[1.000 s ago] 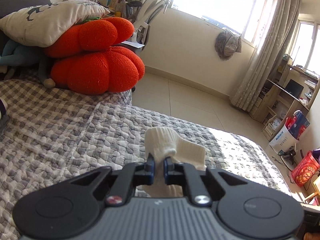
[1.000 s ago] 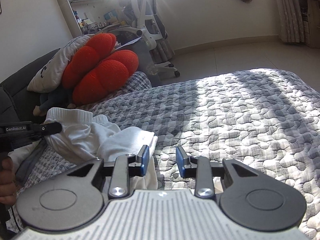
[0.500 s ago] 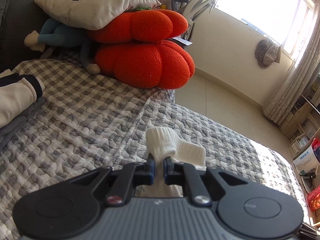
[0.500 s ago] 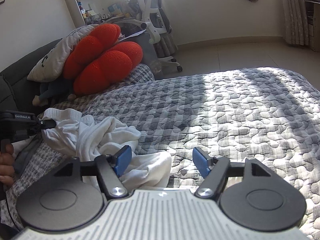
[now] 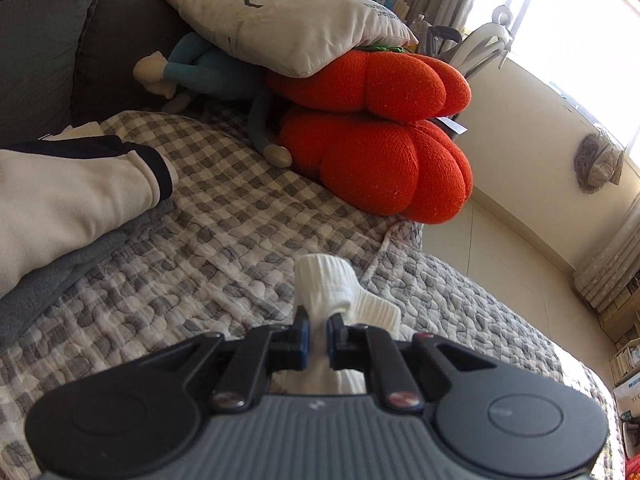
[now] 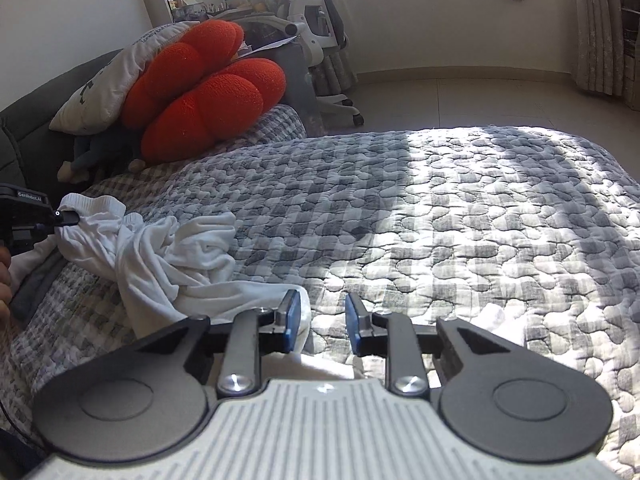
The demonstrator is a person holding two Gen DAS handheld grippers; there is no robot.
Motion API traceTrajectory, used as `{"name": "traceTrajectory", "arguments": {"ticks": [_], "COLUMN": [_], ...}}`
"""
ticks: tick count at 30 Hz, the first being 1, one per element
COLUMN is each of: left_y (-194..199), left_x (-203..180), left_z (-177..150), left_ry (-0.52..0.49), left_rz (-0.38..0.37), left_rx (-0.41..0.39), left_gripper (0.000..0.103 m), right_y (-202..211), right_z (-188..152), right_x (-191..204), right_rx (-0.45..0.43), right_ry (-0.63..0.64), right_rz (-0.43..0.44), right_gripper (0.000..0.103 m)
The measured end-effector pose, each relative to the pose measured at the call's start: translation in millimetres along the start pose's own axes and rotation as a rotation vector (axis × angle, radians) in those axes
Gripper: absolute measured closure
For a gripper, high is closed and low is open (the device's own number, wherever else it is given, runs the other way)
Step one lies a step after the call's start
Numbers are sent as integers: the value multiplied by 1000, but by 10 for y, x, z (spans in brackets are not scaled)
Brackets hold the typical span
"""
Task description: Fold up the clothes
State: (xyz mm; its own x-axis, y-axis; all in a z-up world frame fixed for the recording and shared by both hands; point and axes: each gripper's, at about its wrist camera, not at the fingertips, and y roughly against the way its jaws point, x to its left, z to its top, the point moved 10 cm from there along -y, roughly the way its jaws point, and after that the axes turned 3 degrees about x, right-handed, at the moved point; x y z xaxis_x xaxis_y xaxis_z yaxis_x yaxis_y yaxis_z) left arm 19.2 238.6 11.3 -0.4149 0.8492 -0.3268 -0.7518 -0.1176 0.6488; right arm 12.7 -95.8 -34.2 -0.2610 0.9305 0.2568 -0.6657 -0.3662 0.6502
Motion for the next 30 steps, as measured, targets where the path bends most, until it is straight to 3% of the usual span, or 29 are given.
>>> {"name": "traceTrajectory", "arguments": {"ticks": [1,3,5,8,16,17,18,19,20,21,25,30], "left_y": [-19,-57,-82,-73,-74,-72,-71,-70,-69,-66,-59,-63], "left_x": [20,4,-43,-139,-156,-152,-149,-149,-149,-149,-131,-127], "left_z": [-6,-45,-90,-146,-165,-161,-159,-158,-158,-159,-152,-148], "left_ry": [9,2,-21,-59,-66,-65,-64,-64,-64,-64,-56,-52], "left_rz": [0,-1,-2,-12,-15,-13,-12,-12,-12,-12,-11,-11], "left_rx": [10,28,41,44,53,52,51,51,50,50,47,46], "left_gripper": [94,94,94,94,93,93,93,93,93,93,93,93], "right_y": [11,27,67,175,195,167,137,94,52,17,148,270], "right_z": [10,15,21,12,-351,-402,-448,-456,-464,-465,-140,230], "right_x": [-31,-39,68,330,800,825,841,797,753,708,428,-98], "right_rx": [-5,-13,-22,-34,58,75,91,101,111,117,-9,-144], "right_ry": [-6,3,26,109,400,428,452,448,444,439,338,232], "right_rz": [-13,-32,30,155,260,255,247,217,188,159,74,-156], "right_gripper": [77,63,41,30,29,33,42,83,103,102,102,102]}}
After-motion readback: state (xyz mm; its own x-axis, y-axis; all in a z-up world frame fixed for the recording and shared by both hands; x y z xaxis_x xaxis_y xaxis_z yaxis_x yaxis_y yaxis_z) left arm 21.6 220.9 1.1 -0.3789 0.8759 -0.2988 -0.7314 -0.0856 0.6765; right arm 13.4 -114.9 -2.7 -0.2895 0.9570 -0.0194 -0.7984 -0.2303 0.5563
